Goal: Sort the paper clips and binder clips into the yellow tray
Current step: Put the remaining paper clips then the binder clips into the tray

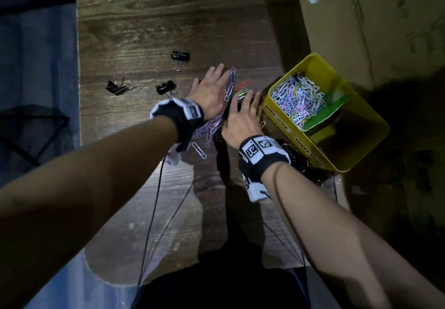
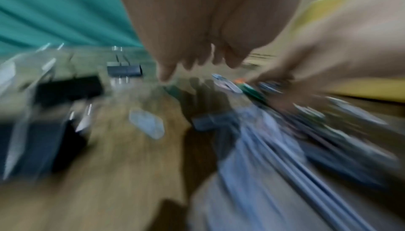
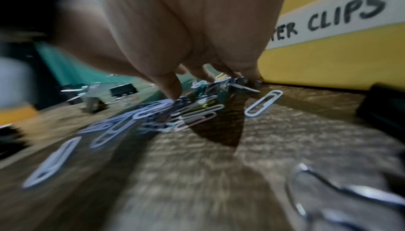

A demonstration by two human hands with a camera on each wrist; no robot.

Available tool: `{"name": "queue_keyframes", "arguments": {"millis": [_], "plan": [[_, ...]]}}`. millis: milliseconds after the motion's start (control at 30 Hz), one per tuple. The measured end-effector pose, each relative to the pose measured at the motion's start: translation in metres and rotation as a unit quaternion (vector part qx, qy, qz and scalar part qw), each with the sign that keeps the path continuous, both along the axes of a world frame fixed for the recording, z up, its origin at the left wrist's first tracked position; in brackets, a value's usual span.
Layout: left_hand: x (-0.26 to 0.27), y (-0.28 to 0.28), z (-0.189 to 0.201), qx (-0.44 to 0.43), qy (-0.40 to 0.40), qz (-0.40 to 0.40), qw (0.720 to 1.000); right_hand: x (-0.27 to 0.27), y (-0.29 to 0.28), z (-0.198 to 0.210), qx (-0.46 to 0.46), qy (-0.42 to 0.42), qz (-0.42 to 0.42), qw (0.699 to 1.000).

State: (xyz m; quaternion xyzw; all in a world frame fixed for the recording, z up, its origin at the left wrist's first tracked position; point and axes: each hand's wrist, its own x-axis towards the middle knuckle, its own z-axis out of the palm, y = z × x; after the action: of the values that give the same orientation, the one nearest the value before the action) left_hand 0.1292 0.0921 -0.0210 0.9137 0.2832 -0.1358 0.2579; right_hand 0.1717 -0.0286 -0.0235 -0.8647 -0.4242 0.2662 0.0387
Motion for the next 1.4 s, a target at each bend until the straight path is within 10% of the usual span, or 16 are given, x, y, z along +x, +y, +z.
{"name": "queue_keyframes", "arguments": {"millis": [167, 433, 767, 967, 1233, 1400], "plan": [[0.030, 0.013, -0.007, 0.018, 0.060, -0.112, 0.992, -0.015, -0.033, 0.005, 0.025, 0.049, 0.080, 0.995], [-0.028, -0.035, -0.014, 0.003, 0.012, -0.239, 0.971, -0.022, -0.070, 0.008, 0.041, 0.056, -0.054, 0.996], [-0.035, -0.048, -0.007, -0.027, 0.031, -0.214, 0.976, -0.028, -0.092, 0.005, 0.062, 0.072, -0.010, 0.995], [-0.089, -0.032, -0.014, 0.005, -0.007, 0.043, 0.999, -0.017, -0.123, 0.018, 0.023, 0.069, -0.037, 0.997], [-0.099, -0.069, -0.010, -0.037, -0.006, -0.065, 0.997, -0.017, -0.076, 0.019, 0.035, 0.029, -0.014, 0.999], [-0.114, -0.067, 0.000, 0.003, -0.097, 0.052, 0.994, -0.007, -0.056, 0.016, 0.003, 0.017, -0.024, 1.000]]}}
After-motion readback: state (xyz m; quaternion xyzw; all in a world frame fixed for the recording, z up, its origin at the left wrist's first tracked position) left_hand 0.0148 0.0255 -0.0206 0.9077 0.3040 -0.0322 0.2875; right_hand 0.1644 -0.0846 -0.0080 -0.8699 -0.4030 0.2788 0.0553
